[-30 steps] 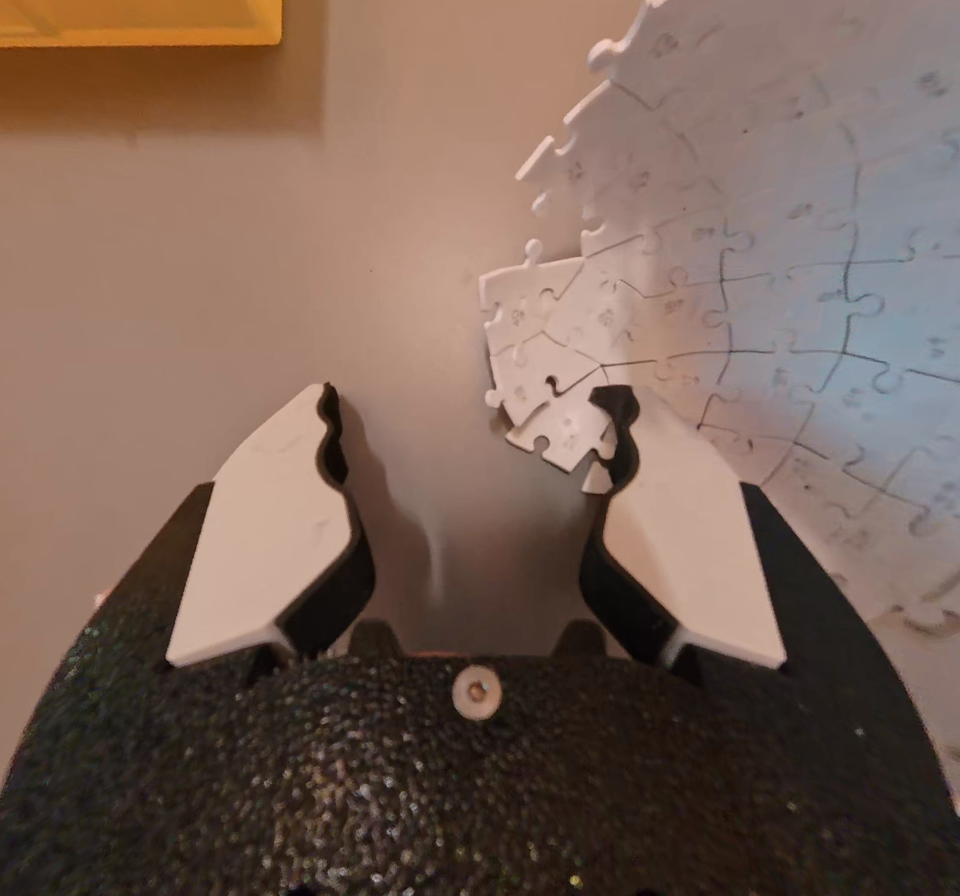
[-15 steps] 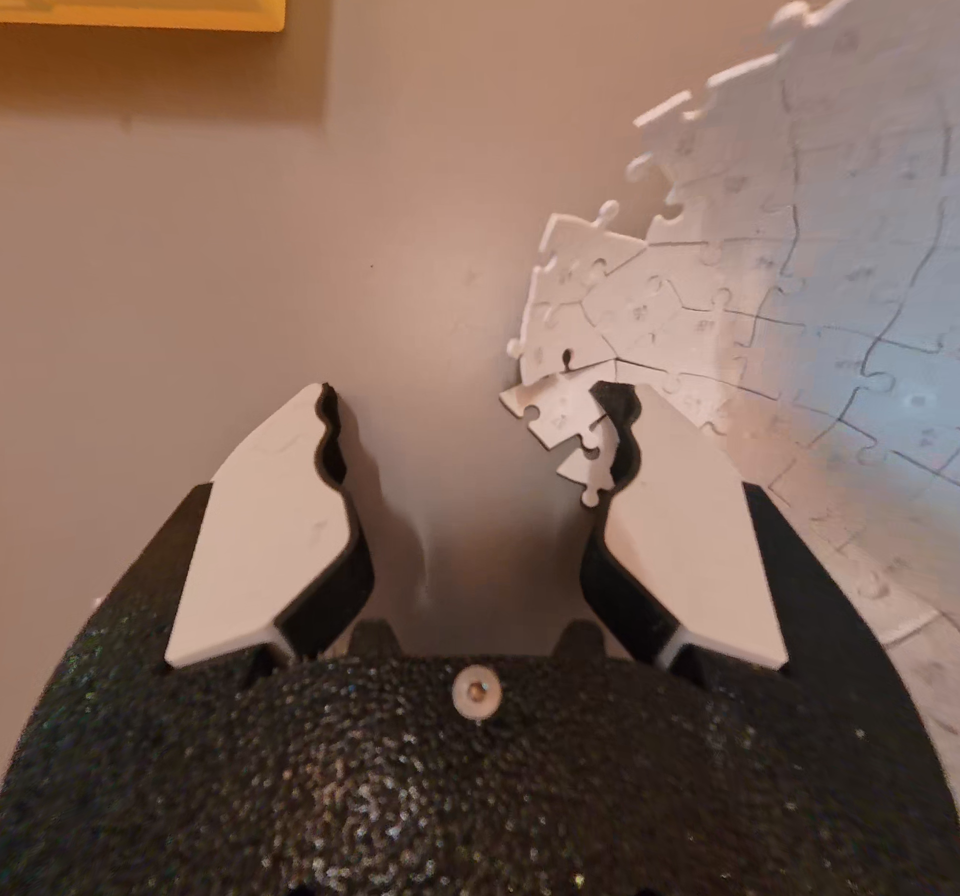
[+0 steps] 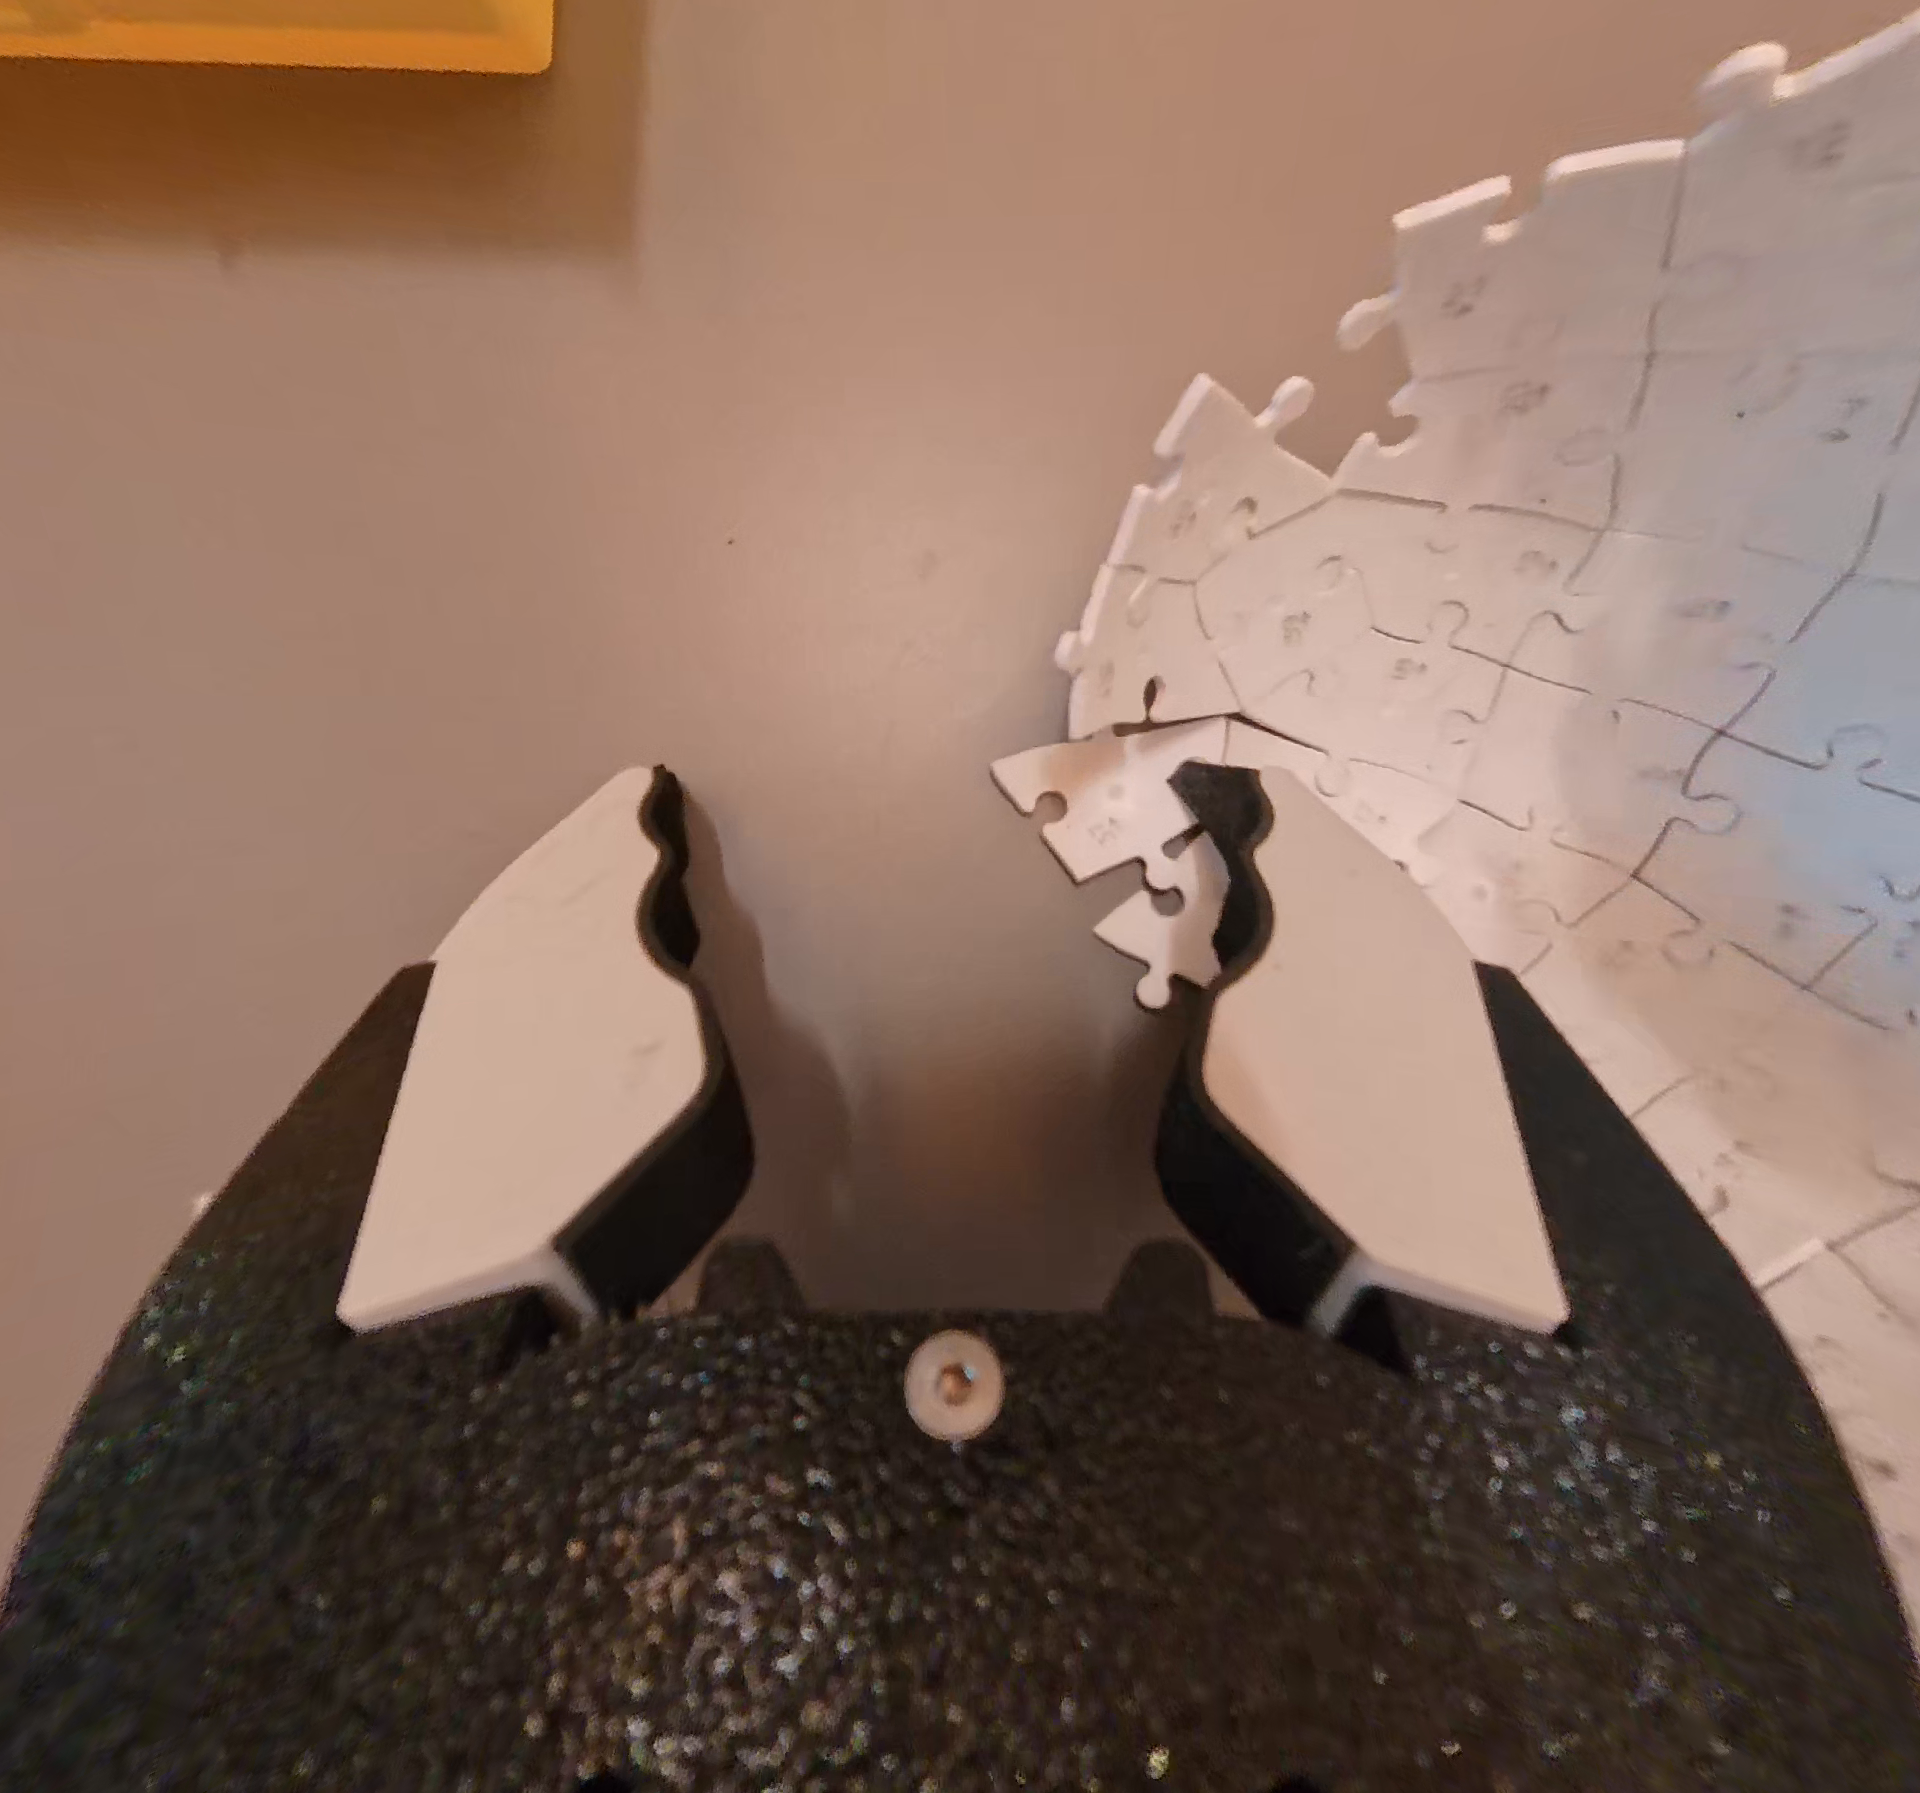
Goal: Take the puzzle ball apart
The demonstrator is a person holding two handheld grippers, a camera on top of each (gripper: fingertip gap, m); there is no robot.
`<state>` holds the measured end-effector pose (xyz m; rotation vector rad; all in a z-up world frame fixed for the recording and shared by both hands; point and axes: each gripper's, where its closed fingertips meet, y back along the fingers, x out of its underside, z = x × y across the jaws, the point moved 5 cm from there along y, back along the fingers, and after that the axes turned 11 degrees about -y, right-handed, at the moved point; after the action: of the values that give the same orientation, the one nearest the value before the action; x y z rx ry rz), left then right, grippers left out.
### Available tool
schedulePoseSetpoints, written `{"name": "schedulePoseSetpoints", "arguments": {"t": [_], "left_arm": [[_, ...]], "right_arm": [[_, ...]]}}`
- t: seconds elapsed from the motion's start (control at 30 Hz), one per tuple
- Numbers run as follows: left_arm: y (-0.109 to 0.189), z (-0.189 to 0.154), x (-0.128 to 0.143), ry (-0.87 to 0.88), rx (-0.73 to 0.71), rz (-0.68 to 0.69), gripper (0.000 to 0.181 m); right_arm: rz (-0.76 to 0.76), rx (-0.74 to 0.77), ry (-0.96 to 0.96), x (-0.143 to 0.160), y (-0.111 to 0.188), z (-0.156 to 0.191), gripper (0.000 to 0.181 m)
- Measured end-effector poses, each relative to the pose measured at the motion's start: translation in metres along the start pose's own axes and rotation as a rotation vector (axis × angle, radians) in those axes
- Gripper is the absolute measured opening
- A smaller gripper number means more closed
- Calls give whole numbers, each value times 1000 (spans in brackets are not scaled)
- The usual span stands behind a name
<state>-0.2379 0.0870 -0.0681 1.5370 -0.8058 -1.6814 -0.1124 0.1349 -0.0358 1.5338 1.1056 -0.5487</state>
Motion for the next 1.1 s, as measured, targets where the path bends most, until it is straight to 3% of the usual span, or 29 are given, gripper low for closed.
{"name": "schedulePoseSetpoints", "arguments": {"t": [0.4, 0.7, 0.77, 0.93, 1.1], "left_arm": [[0, -1, 1, -16, 25, -18, 94], [0, -3, 1, -23, 33, -34, 99], [1, -4, 1, -8, 60, -50, 105], [9, 4, 2, 91, 128, -93, 98], [32, 25, 11, 125, 68, -126, 97]], "right_arm": [[-80, -162, 144, -7, -9, -12, 121], [-25, -326, 238, -15, -17, -24, 120], [-16, -327, 262, -17, -20, -26, 119], [-3, -314, 299, -19, -23, -26, 116], [-10, -314, 295, -19, -23, -24, 115]]}}
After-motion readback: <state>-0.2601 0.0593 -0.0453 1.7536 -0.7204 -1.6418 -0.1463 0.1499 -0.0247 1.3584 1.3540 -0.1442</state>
